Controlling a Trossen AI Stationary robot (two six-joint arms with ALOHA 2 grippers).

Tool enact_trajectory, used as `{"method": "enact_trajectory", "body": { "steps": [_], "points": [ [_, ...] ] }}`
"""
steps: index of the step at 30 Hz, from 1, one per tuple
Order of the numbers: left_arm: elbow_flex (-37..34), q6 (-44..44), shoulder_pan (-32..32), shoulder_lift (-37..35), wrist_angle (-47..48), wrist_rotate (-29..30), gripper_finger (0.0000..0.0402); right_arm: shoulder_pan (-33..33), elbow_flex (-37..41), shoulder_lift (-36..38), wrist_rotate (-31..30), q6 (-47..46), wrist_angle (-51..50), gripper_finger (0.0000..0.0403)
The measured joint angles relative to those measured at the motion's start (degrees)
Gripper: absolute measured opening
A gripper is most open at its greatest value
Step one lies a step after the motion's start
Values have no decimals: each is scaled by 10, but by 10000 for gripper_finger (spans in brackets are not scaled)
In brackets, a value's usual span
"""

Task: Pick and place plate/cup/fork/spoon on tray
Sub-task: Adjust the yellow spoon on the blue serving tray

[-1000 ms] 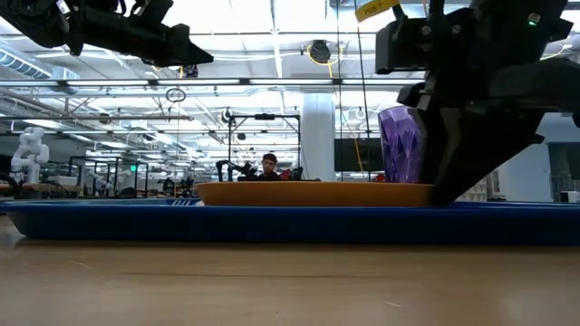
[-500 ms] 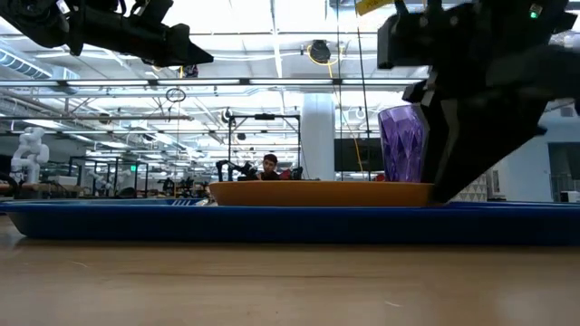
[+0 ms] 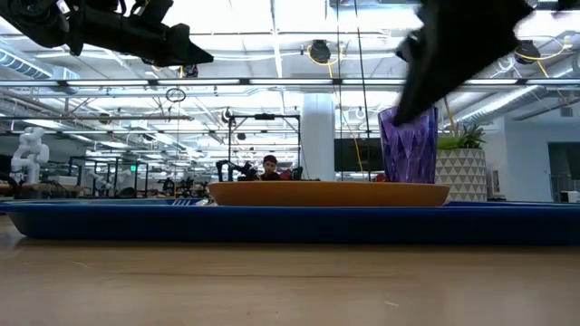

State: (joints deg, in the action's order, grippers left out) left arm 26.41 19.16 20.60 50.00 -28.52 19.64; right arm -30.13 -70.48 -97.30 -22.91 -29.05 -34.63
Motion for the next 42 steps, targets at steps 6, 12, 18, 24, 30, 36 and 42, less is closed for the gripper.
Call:
{"method": "enact_trajectory", "body": {
  "steps": [6,12,18,24,30,36,42],
  "points": [
    [0,-2,-1,-10,0,-1,200,24,0,-27,-19,112,234,114],
    [1,-12,-17,-68,31,-20,200,71,-2,-52,46,181,302,114],
    [1,-7,-21,-135,81,-87,200,99,-36,-70,64,255,300,114],
    [1,-2,-22,-163,131,-155,200,127,-101,-92,66,320,297,114],
    [1,-1,-22,-164,153,-197,200,156,-196,-156,96,366,239,114],
    [1,-9,-24,-167,177,-200,200,175,-363,-261,94,415,78,114],
    [1,-18,-24,-192,217,-196,200,205,-452,-309,95,412,-8,114]
  ]
}}
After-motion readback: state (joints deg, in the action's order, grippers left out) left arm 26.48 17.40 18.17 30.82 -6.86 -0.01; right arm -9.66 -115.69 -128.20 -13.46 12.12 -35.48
